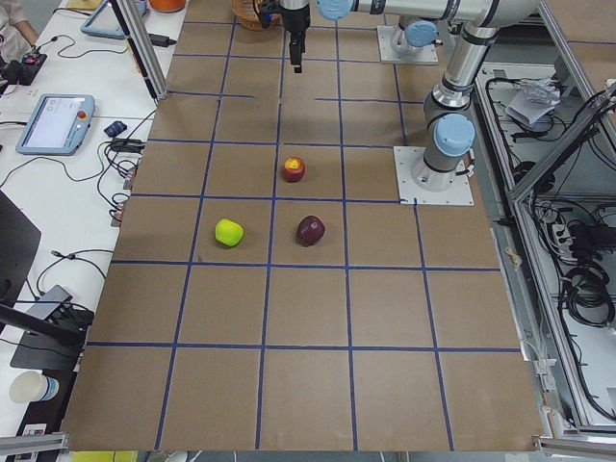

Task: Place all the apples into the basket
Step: 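Lower the left gripper onto the red apple and grasp it, then carry the red apple to the table center with the left gripper and release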

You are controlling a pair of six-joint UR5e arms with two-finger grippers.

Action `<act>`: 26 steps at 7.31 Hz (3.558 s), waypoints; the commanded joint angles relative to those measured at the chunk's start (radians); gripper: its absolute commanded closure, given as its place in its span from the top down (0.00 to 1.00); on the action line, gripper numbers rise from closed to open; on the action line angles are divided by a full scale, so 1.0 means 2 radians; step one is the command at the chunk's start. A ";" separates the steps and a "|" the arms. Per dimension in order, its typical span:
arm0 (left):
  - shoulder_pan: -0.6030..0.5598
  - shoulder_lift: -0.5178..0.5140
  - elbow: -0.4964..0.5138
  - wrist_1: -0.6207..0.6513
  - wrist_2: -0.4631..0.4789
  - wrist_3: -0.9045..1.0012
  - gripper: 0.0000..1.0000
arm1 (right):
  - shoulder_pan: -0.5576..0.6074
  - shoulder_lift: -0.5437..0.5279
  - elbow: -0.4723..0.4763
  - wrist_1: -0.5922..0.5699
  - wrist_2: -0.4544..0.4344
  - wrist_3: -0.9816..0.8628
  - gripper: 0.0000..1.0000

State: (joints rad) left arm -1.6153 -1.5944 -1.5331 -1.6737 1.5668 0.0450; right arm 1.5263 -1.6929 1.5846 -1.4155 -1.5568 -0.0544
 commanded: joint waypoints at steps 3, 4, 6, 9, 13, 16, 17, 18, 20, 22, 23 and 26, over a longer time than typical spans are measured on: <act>0.001 0.003 -0.010 0.002 0.000 0.003 1.00 | 0.000 -0.003 0.001 0.000 0.001 0.000 1.00; 0.005 0.001 -0.004 0.002 0.001 0.004 1.00 | 0.000 -0.003 0.001 0.000 0.001 0.000 1.00; 0.032 -0.019 -0.019 0.012 0.004 0.084 1.00 | 0.000 -0.003 0.001 0.001 0.000 0.000 1.00; 0.116 -0.068 -0.130 0.165 0.003 0.166 1.00 | 0.000 -0.004 0.003 0.001 0.000 0.000 1.00; 0.162 -0.115 -0.197 0.272 0.001 0.201 1.00 | 0.000 -0.004 0.003 0.001 0.000 -0.003 1.00; 0.165 -0.149 -0.206 0.275 0.000 0.189 1.00 | 0.000 -0.004 0.004 0.001 0.000 -0.001 1.00; 0.165 -0.154 -0.209 0.275 0.001 0.185 1.00 | 0.000 -0.004 0.004 0.001 0.000 -0.001 1.00; 0.166 -0.154 -0.209 0.296 0.002 0.193 0.72 | 0.000 -0.004 0.003 0.001 0.001 0.000 1.00; 0.154 -0.135 -0.197 0.298 0.001 0.185 0.00 | 0.000 -0.004 0.004 0.001 0.000 0.000 1.00; 0.064 -0.102 -0.175 0.259 -0.009 0.116 0.00 | -0.001 -0.003 0.004 0.000 0.001 0.000 1.00; 0.011 -0.101 -0.173 0.261 -0.026 0.043 0.00 | -0.001 -0.003 0.003 0.000 0.001 0.000 1.00; -0.146 -0.138 -0.135 0.327 -0.076 -0.176 0.00 | -0.002 -0.002 0.004 0.001 0.000 0.002 1.00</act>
State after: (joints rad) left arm -1.7804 -1.8380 -1.8349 -1.0679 1.4261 -0.1510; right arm 1.5244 -1.6980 1.5917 -1.4158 -1.5559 -0.0512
